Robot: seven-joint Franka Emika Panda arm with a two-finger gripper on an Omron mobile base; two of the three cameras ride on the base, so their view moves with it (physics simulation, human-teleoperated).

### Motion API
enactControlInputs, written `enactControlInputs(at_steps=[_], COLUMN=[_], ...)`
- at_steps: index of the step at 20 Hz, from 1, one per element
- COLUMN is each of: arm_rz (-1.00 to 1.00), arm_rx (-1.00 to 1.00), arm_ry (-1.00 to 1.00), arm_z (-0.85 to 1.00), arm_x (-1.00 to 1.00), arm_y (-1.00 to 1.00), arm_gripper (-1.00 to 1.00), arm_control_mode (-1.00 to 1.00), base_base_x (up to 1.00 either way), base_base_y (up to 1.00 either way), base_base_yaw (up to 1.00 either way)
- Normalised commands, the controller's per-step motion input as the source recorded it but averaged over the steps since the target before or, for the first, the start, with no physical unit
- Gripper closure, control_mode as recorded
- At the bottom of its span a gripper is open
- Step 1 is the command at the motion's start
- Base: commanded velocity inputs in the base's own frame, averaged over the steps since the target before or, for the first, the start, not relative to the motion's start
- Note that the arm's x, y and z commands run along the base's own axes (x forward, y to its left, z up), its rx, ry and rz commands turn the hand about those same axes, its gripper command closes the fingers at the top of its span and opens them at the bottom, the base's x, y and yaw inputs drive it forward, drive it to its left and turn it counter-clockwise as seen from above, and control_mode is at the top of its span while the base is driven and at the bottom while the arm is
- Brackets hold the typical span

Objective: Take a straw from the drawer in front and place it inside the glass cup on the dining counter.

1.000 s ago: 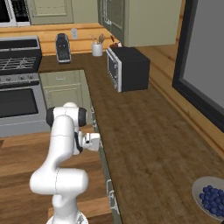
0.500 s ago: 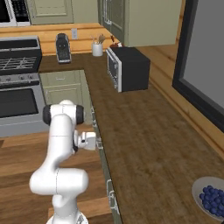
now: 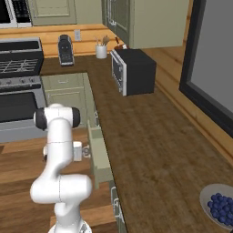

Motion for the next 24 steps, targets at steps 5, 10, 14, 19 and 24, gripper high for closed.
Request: enactControlInputs(at_steps=[5, 10, 14, 19, 24], arm_rz=[0.00, 0.00, 0.00, 0.00, 0.00], arm_rx=[0.00, 0.00, 0.00, 0.00, 0.15], arm_ry=[0.00, 0.01, 0.02, 0.06, 0.10], arm_z=[0.02, 0.08, 0.13, 0.18, 0.58], arm_x=[-0.71, -0.53, -0.37, -0.31, -0.42], arm_y=[0.99, 1.00, 1.00, 0.99, 0.38], arm_gripper=[1.00, 1.00, -1.00, -1.00, -1.00], arm_control_mode=[-1.00, -1.00, -1.00, -1.00, -1.00], base_base_x=[0.00, 0.00, 0.00, 0.00, 0.00], base_base_y=[0.00, 0.00, 0.00, 0.00, 0.00], base_base_yaw=[0.00, 0.00, 0.00, 0.00, 0.00])
